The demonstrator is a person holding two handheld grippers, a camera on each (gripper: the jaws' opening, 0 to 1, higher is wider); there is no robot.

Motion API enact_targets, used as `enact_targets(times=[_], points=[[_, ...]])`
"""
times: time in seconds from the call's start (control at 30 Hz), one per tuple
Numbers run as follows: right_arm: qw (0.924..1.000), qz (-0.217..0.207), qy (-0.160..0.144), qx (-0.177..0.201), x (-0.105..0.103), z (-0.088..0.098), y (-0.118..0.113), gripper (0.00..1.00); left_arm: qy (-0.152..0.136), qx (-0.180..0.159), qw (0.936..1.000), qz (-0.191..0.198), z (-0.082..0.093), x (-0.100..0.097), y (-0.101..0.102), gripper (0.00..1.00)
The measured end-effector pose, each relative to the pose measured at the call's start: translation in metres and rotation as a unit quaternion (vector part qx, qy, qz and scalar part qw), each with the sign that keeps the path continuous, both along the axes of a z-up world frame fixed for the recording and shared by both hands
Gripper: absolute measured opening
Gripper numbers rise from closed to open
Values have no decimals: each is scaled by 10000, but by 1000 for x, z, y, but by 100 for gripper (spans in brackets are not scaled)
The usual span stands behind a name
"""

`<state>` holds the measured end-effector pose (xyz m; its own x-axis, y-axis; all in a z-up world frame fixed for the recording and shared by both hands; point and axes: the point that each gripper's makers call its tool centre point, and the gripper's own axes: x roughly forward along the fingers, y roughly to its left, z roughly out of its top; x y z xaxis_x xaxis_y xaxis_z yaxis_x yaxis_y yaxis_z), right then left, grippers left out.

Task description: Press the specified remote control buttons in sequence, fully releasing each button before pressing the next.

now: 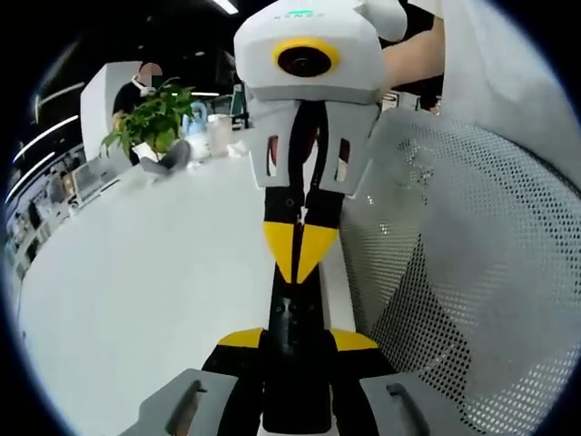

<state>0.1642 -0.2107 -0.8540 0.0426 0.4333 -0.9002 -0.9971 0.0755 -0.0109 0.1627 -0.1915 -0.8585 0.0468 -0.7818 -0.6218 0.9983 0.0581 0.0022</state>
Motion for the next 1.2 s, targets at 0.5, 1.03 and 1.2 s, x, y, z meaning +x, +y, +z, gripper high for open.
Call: enact_targets(times=[0.5, 1.03, 1.2], points=[[9996, -242, -138, 68, -1, 0, -1, 0, 1, -46, 10000, 31, 0, 0, 0, 26], [9987, -285, -213, 360, 1, 4, 4, 0, -8, -70, 10000, 42, 0, 0, 0, 26], [9986, -168, -210, 446, 2, 6, 14, 0, -6, -87, 10000, 48, 0, 0, 0, 27]])
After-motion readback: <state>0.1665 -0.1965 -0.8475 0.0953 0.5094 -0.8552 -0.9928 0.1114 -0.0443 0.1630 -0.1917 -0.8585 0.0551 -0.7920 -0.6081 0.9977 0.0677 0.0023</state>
